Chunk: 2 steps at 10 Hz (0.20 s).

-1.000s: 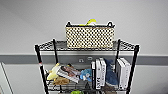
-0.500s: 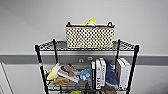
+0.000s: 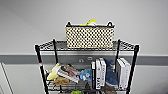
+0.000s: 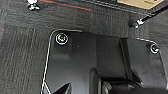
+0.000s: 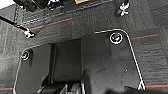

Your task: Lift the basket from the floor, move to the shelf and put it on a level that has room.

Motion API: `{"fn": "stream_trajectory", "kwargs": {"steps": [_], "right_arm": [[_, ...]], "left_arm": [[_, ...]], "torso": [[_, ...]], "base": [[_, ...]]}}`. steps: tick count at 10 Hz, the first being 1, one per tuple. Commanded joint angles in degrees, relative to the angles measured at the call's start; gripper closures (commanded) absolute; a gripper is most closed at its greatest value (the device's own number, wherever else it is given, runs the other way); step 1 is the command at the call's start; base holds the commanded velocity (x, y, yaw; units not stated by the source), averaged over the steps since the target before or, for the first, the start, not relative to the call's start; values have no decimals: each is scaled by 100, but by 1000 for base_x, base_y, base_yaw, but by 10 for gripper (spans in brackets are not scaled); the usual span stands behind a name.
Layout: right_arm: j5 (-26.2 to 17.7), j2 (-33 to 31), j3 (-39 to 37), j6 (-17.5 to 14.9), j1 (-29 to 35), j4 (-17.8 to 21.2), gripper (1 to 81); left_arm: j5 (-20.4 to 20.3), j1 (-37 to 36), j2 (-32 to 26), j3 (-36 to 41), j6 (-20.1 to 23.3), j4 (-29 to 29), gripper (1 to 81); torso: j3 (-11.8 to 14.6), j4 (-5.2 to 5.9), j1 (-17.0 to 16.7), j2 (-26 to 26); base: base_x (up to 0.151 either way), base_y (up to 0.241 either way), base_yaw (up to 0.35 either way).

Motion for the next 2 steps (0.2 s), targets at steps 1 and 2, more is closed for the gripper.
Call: {"fn": "stream_trajectory", "kwargs": {"steps": [1, 2], "right_arm": [[-186, -6, -118, 39, 385, -52, 10], [-159, -6, -126, 39, 340, -35, 10]], "left_arm": [[145, -380, 56, -41, 31, 117, 10], [145, -380, 56, -41, 31, 126, 10]], "torso": [[0, 0, 0, 0], [0, 0, 0, 0]], "base": [[0, 0, 0], [0, 0, 0]]}}
